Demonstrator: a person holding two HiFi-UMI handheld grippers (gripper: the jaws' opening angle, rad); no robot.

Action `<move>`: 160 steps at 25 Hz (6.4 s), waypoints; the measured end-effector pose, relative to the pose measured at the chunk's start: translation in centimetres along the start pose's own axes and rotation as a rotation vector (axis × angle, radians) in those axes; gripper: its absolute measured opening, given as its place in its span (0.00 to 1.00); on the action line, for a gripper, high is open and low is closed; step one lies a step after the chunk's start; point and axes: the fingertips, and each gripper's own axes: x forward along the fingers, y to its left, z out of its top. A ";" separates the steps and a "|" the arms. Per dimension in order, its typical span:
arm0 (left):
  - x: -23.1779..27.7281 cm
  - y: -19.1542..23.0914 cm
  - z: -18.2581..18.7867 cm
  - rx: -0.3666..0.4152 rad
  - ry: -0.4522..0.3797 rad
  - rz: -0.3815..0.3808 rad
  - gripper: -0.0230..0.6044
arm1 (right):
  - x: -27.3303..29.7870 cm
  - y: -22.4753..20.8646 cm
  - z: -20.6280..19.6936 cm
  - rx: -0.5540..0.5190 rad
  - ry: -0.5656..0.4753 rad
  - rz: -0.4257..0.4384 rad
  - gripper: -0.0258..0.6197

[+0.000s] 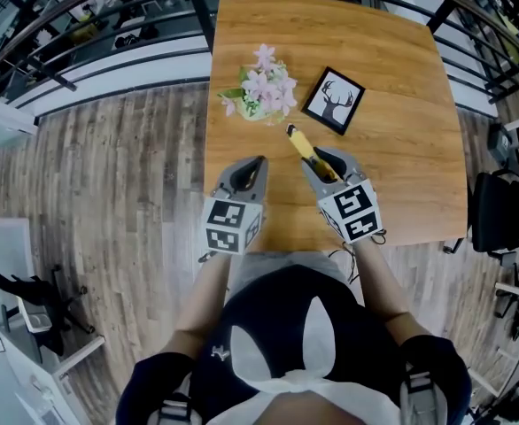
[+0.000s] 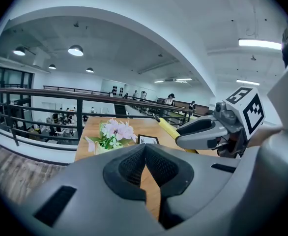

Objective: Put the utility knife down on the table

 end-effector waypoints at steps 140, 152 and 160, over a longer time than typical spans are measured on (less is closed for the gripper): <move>5.1 4.1 -5.4 0.051 0.183 -0.020 0.06 | 10.6 -0.7 -9.1 -0.078 0.240 0.112 0.25; 4.3 3.5 -4.4 0.037 0.151 -0.015 0.06 | 7.7 0.0 -4.1 -0.039 0.079 0.078 0.08; 3.7 3.0 -3.2 0.048 0.118 -0.021 0.06 | 5.9 0.1 -1.6 -0.025 -0.003 0.063 0.04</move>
